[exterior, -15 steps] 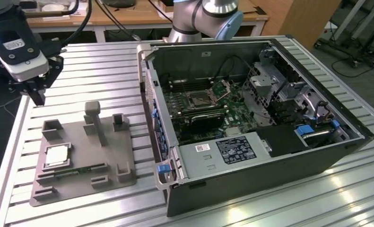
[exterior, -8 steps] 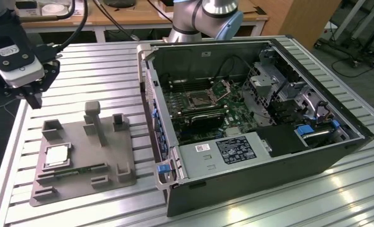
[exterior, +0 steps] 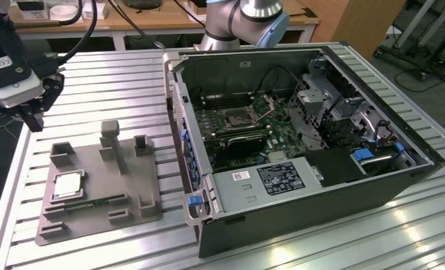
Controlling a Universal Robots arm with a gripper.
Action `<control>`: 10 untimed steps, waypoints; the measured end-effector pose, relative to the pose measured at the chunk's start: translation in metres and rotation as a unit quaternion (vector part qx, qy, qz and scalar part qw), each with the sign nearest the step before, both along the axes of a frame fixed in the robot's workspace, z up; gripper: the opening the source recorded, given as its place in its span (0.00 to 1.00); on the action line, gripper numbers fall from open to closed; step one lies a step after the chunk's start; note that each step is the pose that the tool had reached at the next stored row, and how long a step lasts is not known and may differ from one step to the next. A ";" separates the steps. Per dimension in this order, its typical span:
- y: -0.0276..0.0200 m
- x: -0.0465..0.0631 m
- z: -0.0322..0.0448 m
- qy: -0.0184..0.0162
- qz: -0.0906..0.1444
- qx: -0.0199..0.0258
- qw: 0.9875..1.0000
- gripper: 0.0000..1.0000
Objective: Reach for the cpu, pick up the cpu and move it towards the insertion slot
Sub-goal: 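Reach for the cpu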
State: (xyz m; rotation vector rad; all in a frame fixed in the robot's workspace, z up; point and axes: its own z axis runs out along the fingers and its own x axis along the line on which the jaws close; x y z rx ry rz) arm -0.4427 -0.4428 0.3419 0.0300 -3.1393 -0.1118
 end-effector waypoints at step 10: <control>-0.0005 -0.002 -0.0003 0.000 0.000 0.000 1.000 0.11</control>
